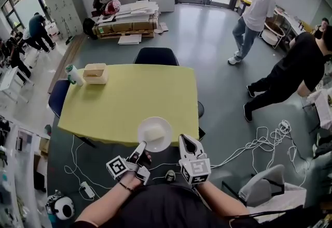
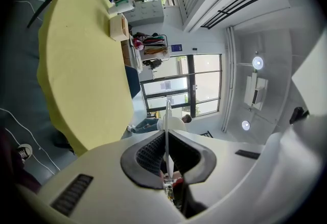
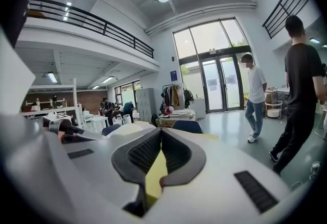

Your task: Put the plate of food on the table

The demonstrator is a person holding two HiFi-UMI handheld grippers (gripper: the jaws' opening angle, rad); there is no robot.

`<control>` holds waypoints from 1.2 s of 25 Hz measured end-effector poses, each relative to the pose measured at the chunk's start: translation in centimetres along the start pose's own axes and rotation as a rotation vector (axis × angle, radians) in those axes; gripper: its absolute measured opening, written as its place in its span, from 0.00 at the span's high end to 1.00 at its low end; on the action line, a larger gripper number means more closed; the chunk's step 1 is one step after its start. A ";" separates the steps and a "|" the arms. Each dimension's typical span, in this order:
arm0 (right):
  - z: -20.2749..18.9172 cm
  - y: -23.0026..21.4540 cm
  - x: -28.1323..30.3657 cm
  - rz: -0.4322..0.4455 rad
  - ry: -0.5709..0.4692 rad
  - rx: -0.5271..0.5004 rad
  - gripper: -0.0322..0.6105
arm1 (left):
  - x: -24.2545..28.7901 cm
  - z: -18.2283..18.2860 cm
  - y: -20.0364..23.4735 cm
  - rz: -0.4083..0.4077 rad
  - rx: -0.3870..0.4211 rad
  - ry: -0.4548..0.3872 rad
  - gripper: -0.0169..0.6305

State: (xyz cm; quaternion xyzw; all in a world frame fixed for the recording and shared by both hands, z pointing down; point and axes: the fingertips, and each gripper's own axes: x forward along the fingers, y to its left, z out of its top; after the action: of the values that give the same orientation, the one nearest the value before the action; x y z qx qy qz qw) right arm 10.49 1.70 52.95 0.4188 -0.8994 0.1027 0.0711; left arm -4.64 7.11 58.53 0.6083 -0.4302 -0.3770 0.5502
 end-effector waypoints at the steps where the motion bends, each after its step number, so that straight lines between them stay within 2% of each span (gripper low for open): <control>1: 0.0 -0.1 0.3 0.004 0.001 0.002 0.93 | 0.1 0.1 0.0 0.004 -0.002 -0.004 0.94; 8: -0.3 -0.6 1.7 0.022 0.026 0.014 0.93 | 1.2 1.1 0.1 0.021 -0.005 -0.016 0.94; 12: -0.1 -0.9 3.7 0.023 0.037 0.002 0.93 | 2.9 3.0 0.6 0.017 -0.015 -0.022 0.94; 18: 0.7 -2.6 6.8 -0.014 0.040 -0.010 0.93 | 7.0 5.5 1.8 0.010 -0.015 0.015 0.94; 30: 4.1 -4.8 17.2 -0.108 0.020 -0.019 0.93 | 17.0 14.5 2.7 -0.020 -0.018 0.095 0.94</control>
State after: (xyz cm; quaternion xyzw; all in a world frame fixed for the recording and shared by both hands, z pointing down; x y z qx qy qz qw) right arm 3.06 -15.01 53.28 0.4650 -0.8757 0.0942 0.0894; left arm -12.59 -13.90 59.82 0.6249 -0.3941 -0.3571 0.5716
